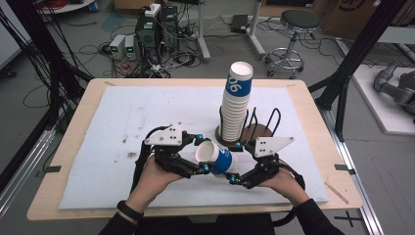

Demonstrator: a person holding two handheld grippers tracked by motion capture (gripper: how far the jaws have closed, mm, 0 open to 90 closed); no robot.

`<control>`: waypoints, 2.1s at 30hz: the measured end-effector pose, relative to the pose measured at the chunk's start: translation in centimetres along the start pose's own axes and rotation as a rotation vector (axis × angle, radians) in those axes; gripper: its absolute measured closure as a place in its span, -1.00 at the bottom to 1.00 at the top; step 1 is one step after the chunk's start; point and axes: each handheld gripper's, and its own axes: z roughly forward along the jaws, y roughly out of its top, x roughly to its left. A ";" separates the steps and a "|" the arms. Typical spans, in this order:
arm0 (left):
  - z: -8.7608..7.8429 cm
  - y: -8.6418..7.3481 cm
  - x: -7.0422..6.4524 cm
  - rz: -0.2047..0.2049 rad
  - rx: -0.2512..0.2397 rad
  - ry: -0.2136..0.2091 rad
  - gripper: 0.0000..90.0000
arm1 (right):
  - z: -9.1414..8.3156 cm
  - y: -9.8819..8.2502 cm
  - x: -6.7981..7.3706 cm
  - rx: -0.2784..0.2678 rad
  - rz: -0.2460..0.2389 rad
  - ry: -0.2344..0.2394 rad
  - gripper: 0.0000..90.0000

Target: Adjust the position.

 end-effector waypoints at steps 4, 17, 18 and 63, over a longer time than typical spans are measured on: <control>-0.1 -0.1 0.1 -0.024 -0.075 -0.023 -0.34 | -0.4 0.1 0.0 -0.060 0.016 0.024 -0.67; 0.5 -0.7 0.2 -0.047 -0.107 -0.042 -0.34 | 0.8 0.2 0.6 -0.038 -0.002 0.029 -0.58; 0.5 -0.7 0.1 -0.047 -0.099 -0.040 -0.34 | 0.7 0.2 0.6 -0.031 -0.009 0.026 -0.56; 0.3 -1.5 0.8 -0.006 0.092 -0.075 -0.37 | -1.5 2.1 0.9 -0.007 -0.111 -0.041 -0.56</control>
